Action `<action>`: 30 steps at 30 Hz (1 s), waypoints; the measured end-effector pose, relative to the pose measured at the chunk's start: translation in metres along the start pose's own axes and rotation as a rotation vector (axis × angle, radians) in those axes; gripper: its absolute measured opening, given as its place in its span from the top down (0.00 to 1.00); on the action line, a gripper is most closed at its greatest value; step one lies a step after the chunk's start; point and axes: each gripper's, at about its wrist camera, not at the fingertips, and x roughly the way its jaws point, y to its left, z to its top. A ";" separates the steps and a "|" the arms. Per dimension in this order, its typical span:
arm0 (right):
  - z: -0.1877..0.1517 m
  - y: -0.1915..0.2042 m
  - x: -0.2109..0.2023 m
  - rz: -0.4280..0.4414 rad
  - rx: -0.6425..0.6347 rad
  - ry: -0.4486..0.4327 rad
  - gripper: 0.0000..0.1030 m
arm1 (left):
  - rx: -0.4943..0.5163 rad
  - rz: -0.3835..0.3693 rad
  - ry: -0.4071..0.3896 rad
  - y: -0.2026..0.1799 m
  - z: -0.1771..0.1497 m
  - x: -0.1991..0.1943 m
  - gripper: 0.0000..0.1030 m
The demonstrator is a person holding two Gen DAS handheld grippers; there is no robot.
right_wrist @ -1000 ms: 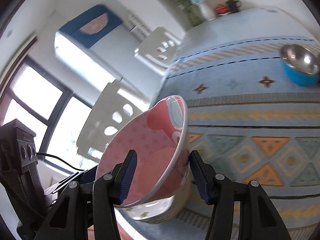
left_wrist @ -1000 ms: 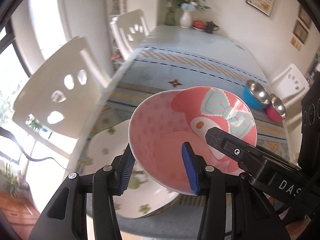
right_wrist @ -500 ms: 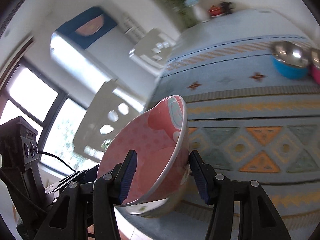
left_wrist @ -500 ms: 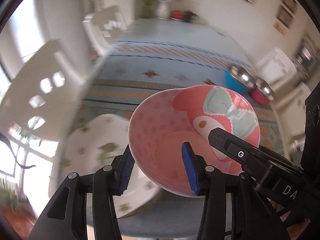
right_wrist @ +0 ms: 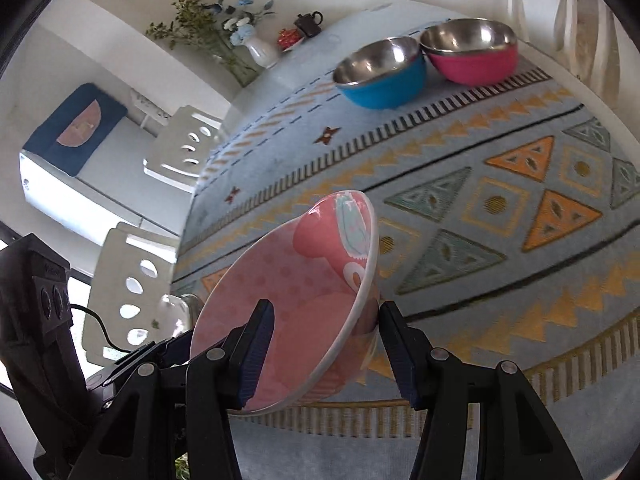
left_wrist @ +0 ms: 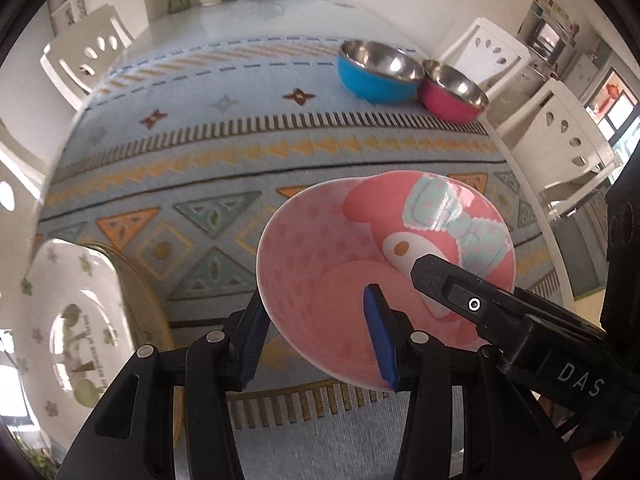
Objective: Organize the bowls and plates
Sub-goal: 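Lift the pink bowl with both tools and carry it over the plate stack, then lower the pink bowl onto the plates and open both tools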
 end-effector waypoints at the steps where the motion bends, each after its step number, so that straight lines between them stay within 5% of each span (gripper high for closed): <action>1: 0.000 -0.002 0.001 -0.006 0.001 0.007 0.48 | -0.005 -0.012 0.010 0.001 -0.001 0.003 0.58; 9: -0.006 -0.011 0.009 -0.001 0.033 0.082 0.48 | -0.027 -0.016 0.050 0.010 -0.007 0.005 0.56; 17: -0.001 -0.007 -0.015 -0.083 -0.008 0.064 0.47 | -0.125 -0.096 -0.031 0.028 0.014 -0.027 0.56; 26: 0.062 0.012 -0.098 -0.008 -0.019 -0.122 0.46 | -0.097 -0.144 -0.193 0.014 0.085 -0.085 0.53; 30: 0.106 0.018 -0.134 0.000 -0.051 -0.255 0.33 | -0.043 -0.116 -0.234 -0.001 0.120 -0.087 0.47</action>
